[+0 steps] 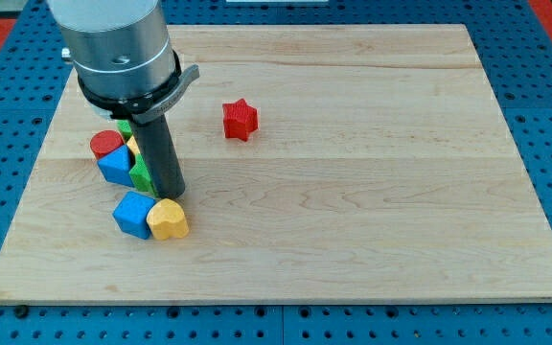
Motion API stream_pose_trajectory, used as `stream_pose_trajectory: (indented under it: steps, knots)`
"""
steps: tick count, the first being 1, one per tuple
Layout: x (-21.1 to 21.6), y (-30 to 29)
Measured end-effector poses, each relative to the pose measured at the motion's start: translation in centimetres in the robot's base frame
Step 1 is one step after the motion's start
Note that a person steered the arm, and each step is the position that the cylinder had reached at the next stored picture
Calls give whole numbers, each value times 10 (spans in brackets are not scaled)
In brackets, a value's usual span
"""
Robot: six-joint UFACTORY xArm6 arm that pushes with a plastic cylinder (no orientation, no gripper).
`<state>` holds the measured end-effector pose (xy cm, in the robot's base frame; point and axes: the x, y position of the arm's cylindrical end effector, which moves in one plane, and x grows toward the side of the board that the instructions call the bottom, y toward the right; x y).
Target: Push yellow heart along with blue cube towards bottom left
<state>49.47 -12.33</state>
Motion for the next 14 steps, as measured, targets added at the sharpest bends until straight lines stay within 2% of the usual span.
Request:
stream_pose_trajectory:
  steps: [1, 2, 3, 4, 5, 8, 10, 14]
  knots:
    - [0, -2]
    - [0, 37]
    - [42, 99]
    - [85, 131]
    - [90, 131]
    - [77, 58]
    - [50, 46]
    - [48, 11]
